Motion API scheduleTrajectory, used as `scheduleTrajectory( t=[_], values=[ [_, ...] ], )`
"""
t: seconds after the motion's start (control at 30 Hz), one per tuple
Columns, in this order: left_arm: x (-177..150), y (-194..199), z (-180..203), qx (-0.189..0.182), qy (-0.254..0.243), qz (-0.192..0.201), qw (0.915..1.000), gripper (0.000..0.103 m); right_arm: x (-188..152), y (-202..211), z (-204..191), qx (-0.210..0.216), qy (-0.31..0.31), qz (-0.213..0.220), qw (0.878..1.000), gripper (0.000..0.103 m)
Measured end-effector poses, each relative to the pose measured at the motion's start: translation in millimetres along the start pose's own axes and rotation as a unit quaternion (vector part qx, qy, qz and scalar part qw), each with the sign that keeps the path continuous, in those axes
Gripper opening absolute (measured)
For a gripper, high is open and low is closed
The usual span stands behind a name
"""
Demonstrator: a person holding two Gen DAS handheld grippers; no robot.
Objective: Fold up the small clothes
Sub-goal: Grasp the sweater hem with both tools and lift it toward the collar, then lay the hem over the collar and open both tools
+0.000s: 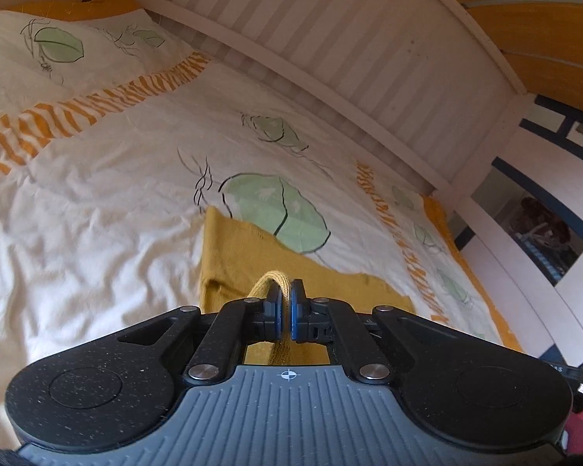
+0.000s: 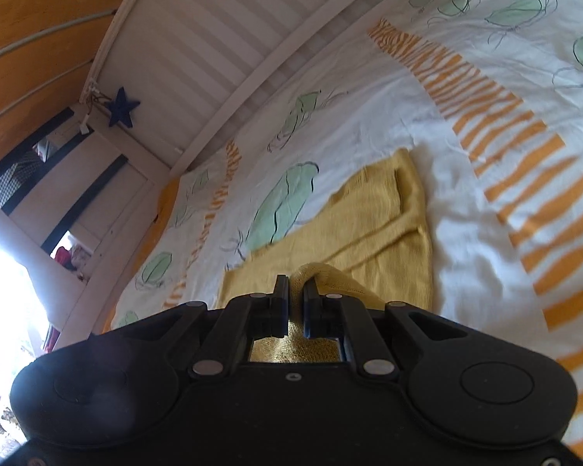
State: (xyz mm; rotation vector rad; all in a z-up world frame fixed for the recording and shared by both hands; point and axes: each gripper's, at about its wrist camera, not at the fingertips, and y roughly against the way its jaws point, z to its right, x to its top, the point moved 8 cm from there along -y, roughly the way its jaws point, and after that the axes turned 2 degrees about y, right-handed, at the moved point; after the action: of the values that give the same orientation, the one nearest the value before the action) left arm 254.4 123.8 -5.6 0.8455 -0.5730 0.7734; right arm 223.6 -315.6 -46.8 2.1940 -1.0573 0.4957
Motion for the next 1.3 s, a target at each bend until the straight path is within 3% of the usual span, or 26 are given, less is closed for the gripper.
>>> scheduleTrajectory(
  t=[0.37, 0.63, 0.73, 0.8, 0.83, 0.87, 0.9, 0.97, 1.13, 1.3],
  values=[
    [38, -82, -4, 0.029, 0.0, 0.007, 0.9995, 0.003, 49, -70, 36, -0.04, -0.017, 0.012, 0.999, 0.014],
    [36, -144, -38, 0.084, 0.016, -0.016, 0.9962, 0.005, 59, -131, 70, -0.085, -0.019, -0.011, 0.996, 0.016],
    [34, -158, -50, 0.122, -0.002, -0.007, 0.9925, 0.012, 57, -144, 79, -0.111, -0.007, -0.016, 0.994, 0.022],
    [34, -163, -55, 0.133, -0.012, -0.012, 0.991, 0.036, 56, -147, 83, -0.126, 0.006, -0.013, 0.992, 0.024],
    [34, -163, -56, 0.136, -0.015, -0.011, 0.9906, 0.038, 57, -147, 84, -0.134, 0.012, -0.009, 0.991, 0.025],
    [35, -161, -56, 0.138, -0.017, -0.009, 0.9902, 0.038, 59, -146, 84, -0.14, 0.018, -0.002, 0.99, 0.036],
    [36, -159, -53, 0.138, -0.021, -0.005, 0.9902, 0.039, 60, -144, 84, -0.145, 0.027, 0.005, 0.989, 0.053],
    [35, -150, -43, 0.134, -0.041, -0.004, 0.9902, 0.047, 64, -139, 80, -0.157, 0.052, 0.023, 0.986, 0.064],
    [14, -134, -4, 0.117, -0.134, -0.021, 0.9837, 0.048, 58, -125, 49, -0.163, 0.125, 0.031, 0.978, 0.064],
    [-33, -134, 21, 0.091, -0.202, -0.073, 0.9724, 0.048, 16, -130, 11, -0.153, 0.218, -0.014, 0.964, 0.064]
  ],
)
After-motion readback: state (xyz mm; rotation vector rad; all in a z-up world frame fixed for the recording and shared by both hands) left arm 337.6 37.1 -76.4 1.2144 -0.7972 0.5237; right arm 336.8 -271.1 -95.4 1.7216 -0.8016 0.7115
